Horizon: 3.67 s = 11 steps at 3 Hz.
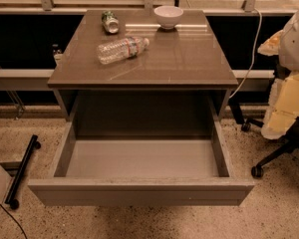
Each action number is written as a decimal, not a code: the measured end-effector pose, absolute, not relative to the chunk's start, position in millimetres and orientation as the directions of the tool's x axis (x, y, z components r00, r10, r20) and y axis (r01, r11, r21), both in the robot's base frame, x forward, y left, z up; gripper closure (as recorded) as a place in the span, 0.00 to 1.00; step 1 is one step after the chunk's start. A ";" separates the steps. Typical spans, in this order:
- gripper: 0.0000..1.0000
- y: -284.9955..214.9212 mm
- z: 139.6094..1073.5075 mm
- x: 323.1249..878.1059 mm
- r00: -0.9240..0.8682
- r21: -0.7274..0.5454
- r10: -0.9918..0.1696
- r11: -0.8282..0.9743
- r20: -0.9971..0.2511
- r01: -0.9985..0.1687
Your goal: Close top drawer
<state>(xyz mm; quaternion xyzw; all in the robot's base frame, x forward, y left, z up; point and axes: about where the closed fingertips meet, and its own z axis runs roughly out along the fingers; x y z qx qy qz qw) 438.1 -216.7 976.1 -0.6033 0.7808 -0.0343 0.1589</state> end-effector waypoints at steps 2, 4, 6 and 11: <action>0.10 -216.2 978.0 438.3 -0.220 -0.252 -0.953 0.270 -0.209 -0.929; 0.55 -206.7 951.8 425.4 -0.212 -0.198 -0.951 0.257 -0.224 -0.946; 1.00 -202.9 917.9 410.2 -0.231 -0.153 -0.942 0.272 -0.243 -0.950; 1.00 -156.6 789.1 384.8 -0.326 0.025 -0.926 0.327 -0.191 -0.945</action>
Offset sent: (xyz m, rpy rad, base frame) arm 0.0000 0.0000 0.0000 0.0000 0.0000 0.0000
